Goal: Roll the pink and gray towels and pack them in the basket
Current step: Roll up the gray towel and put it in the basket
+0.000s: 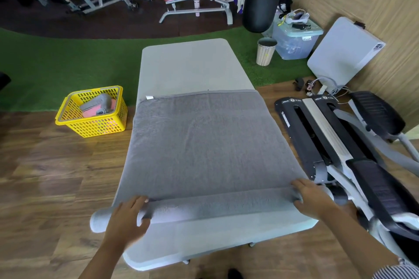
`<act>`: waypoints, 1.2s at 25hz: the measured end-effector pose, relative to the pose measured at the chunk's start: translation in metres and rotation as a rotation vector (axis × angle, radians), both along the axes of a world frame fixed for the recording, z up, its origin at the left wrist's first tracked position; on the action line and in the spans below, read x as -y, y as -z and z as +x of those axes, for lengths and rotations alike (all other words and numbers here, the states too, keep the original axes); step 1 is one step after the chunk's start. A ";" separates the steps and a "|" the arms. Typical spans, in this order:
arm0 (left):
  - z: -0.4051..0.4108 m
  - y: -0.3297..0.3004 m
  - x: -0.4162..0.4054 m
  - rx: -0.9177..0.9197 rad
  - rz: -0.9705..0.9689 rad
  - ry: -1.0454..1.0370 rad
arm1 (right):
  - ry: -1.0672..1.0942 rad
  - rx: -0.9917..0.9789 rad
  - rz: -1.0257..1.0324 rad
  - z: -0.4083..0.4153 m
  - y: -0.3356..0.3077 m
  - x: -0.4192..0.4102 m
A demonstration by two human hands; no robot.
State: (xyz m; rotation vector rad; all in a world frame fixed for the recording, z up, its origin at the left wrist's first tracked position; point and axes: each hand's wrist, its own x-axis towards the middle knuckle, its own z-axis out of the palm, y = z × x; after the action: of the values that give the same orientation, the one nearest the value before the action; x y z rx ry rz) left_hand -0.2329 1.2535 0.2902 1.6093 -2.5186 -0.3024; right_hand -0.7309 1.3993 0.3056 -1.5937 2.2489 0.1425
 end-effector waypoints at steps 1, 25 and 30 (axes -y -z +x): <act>-0.002 0.000 0.000 -0.001 -0.020 -0.004 | -0.007 -0.008 -0.088 -0.001 0.003 0.000; 0.019 0.011 0.003 -0.019 0.028 -0.064 | 0.174 0.083 -0.283 -0.001 0.015 -0.003; 0.021 0.012 0.002 -0.002 0.147 -0.021 | 0.143 0.140 -0.069 0.000 0.014 -0.009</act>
State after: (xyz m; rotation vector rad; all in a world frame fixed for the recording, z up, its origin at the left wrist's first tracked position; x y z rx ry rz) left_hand -0.2116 1.2514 0.2783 1.6843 -2.5297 -0.4965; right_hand -0.7311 1.4084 0.2920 -1.4229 2.2699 -0.0831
